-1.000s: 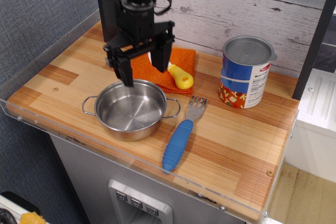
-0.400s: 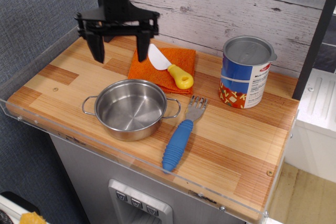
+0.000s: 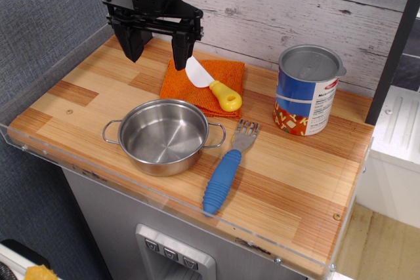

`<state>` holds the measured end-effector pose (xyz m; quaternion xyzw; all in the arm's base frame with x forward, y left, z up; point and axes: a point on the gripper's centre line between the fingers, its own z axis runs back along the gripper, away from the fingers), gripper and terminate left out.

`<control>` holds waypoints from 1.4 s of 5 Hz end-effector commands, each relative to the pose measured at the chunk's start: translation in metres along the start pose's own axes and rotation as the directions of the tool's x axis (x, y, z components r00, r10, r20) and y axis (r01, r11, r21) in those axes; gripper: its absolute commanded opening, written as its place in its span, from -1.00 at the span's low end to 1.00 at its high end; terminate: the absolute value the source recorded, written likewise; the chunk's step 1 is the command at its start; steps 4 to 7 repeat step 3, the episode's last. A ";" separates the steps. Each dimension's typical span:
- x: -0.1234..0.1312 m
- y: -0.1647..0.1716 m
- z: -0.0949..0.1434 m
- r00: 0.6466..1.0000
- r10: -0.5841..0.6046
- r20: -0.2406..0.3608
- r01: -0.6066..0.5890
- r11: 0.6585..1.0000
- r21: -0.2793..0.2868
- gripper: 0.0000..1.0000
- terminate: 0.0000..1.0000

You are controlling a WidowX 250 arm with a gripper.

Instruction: Pick up the pot and place it to the left of the blue fork

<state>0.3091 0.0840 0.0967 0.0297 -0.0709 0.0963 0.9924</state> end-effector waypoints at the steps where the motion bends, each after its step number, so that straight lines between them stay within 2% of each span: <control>1: 0.031 0.009 0.000 0.999 -0.037 0.033 0.034 0.997 0.071 1.00 -1.00; 2: 0.031 0.009 0.000 0.999 -0.037 0.033 0.034 0.997 0.071 1.00 -1.00; 3: 0.031 0.009 0.000 0.999 -0.037 0.033 0.034 0.997 0.071 1.00 1.00; 7: 0.031 0.009 0.000 0.999 -0.037 0.033 0.034 0.997 0.071 1.00 1.00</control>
